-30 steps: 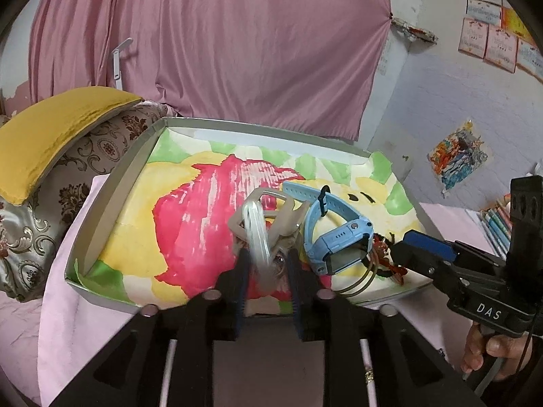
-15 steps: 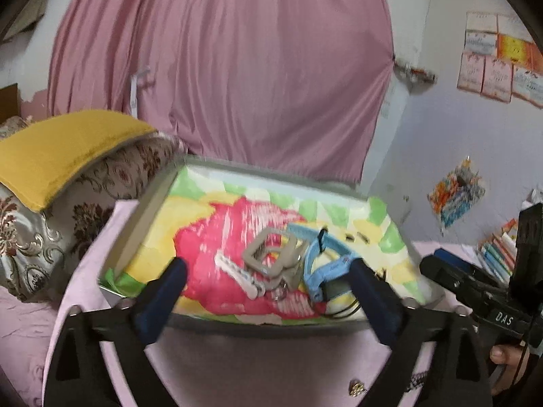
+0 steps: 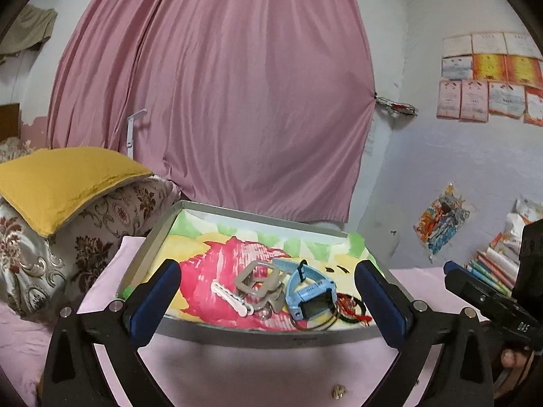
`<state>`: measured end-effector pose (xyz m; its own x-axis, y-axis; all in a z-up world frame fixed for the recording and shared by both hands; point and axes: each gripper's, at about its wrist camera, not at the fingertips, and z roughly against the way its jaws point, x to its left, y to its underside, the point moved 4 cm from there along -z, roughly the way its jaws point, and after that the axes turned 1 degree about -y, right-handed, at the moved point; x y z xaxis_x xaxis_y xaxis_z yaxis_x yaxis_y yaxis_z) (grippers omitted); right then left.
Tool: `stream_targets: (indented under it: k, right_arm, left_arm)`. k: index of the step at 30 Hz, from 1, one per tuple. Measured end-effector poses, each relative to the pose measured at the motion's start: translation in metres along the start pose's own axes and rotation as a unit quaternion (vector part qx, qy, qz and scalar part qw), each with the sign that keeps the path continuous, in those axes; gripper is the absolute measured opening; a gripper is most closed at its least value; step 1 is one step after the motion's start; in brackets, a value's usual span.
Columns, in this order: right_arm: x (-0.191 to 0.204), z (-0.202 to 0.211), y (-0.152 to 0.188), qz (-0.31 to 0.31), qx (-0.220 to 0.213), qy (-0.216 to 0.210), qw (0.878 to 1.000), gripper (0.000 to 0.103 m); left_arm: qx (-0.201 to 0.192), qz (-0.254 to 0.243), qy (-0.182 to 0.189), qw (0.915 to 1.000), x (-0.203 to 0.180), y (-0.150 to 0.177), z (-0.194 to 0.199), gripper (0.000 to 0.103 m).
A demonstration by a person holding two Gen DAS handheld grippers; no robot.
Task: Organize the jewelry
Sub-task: 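Withdraw both tools from the tray toward the remaining items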
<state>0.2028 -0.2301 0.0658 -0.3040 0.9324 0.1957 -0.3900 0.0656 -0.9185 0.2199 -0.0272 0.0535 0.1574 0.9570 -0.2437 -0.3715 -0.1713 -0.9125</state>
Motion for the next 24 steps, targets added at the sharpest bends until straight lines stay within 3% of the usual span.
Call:
stream_targets:
  k: [6,12,17,20,24]
  right_arm:
    - [0.002,0.009,0.026,0.050,0.081,-0.011,0.995,0.101]
    - [-0.013,0.008,0.041,0.042,0.154,-0.024,0.987,0.101]
    - [-0.018,-0.004,0.054,0.043,0.212,-0.036,0.976,0.101]
    - [-0.015,-0.009,0.064,0.058,0.235,-0.039,0.969,0.100]
    - [-0.008,-0.016,0.071,0.081,0.258,-0.046,0.962,0.078]
  left_arm:
    - [0.037,-0.037,0.023,0.9984,-0.012,0.013,0.013,0.102]
    - [0.171,-0.052,0.063,0.9819,-0.019,0.040,-0.006,0.102]
    - [0.223,-0.040,0.071,0.9713,-0.017,0.057,-0.016,0.102]
    - [0.248,-0.045,0.079,0.9644,-0.020,0.066,-0.020,0.097]
    - [0.266,-0.057,0.095,0.9576,-0.027,0.072,-0.023,0.078]
